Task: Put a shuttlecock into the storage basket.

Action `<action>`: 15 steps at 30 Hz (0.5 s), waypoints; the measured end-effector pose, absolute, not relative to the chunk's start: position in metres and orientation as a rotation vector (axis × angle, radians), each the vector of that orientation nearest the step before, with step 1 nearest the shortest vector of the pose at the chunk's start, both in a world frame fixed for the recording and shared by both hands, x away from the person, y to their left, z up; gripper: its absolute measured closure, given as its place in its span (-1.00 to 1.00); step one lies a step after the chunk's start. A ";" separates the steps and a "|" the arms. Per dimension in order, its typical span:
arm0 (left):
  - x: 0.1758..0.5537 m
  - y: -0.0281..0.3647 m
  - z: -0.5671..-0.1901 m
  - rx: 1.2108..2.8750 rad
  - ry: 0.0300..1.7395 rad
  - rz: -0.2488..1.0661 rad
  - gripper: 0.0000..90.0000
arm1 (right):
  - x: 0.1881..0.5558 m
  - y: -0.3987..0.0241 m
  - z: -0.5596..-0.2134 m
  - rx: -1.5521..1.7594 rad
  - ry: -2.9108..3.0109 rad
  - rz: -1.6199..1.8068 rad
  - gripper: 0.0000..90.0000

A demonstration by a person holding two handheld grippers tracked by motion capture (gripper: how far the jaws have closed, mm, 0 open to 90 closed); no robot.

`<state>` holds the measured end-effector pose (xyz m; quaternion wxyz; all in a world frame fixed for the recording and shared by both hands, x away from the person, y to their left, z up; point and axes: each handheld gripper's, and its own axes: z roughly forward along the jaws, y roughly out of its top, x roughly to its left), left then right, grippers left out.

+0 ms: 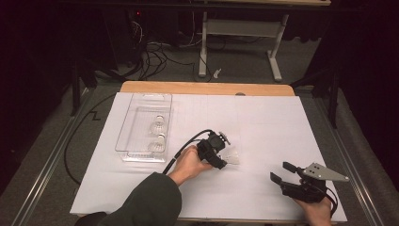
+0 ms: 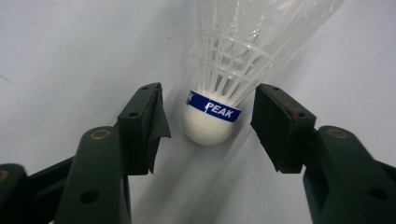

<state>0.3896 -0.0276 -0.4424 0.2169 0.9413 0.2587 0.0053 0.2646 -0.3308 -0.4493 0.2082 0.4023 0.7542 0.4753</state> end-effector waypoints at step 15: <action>0.391 -0.027 -0.443 2.617 0.724 0.020 0.20 | 0.265 -0.331 -0.449 1.120 2.099 1.324 -0.28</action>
